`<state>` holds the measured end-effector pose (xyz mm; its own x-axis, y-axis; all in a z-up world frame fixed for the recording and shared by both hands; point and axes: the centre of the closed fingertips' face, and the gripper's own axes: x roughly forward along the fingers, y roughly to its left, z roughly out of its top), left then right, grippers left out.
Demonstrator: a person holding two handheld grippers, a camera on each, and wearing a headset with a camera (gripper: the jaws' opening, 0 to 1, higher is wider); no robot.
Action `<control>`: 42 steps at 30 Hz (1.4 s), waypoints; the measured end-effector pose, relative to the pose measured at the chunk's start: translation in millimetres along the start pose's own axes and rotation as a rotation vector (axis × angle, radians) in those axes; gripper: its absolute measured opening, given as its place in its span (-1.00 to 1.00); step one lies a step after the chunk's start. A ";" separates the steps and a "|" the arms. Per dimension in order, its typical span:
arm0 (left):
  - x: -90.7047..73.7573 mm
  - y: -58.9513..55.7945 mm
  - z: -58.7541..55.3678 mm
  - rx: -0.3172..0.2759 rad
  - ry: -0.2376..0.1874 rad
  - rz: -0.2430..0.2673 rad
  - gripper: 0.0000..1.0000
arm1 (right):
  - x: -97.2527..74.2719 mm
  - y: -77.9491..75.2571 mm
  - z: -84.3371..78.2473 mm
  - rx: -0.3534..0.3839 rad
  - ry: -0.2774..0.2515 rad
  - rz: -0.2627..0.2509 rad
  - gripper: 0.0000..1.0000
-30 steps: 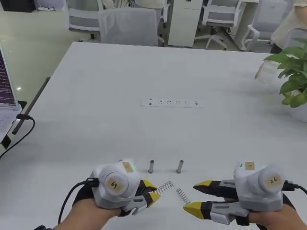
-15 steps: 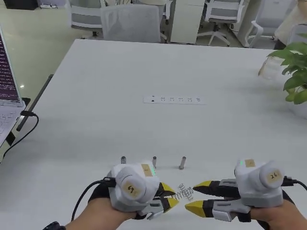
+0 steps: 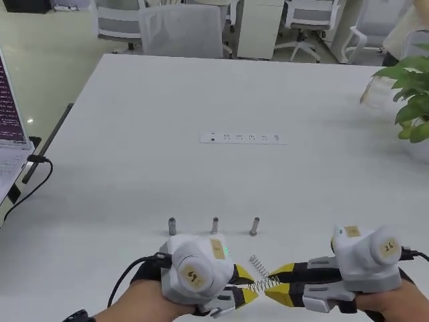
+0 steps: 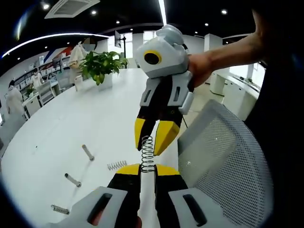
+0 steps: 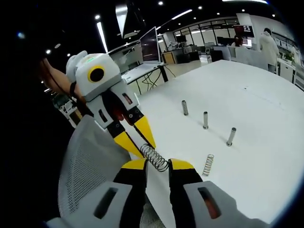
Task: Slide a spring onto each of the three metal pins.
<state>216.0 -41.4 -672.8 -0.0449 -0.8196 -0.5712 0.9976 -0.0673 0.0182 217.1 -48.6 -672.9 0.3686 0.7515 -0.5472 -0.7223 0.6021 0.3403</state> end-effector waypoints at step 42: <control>8.3 12.7 16.6 -0.002 -0.054 0.041 -0.95 | -9.9 2.5 29.4 -0.049 0.046 -0.007 -0.84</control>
<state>227.4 -58.5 -663.7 -0.0069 -0.8514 -0.5245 0.9987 -0.0322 0.0392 228.9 -46.6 -644.1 0.3475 0.7336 -0.5840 -0.7481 0.5924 0.2990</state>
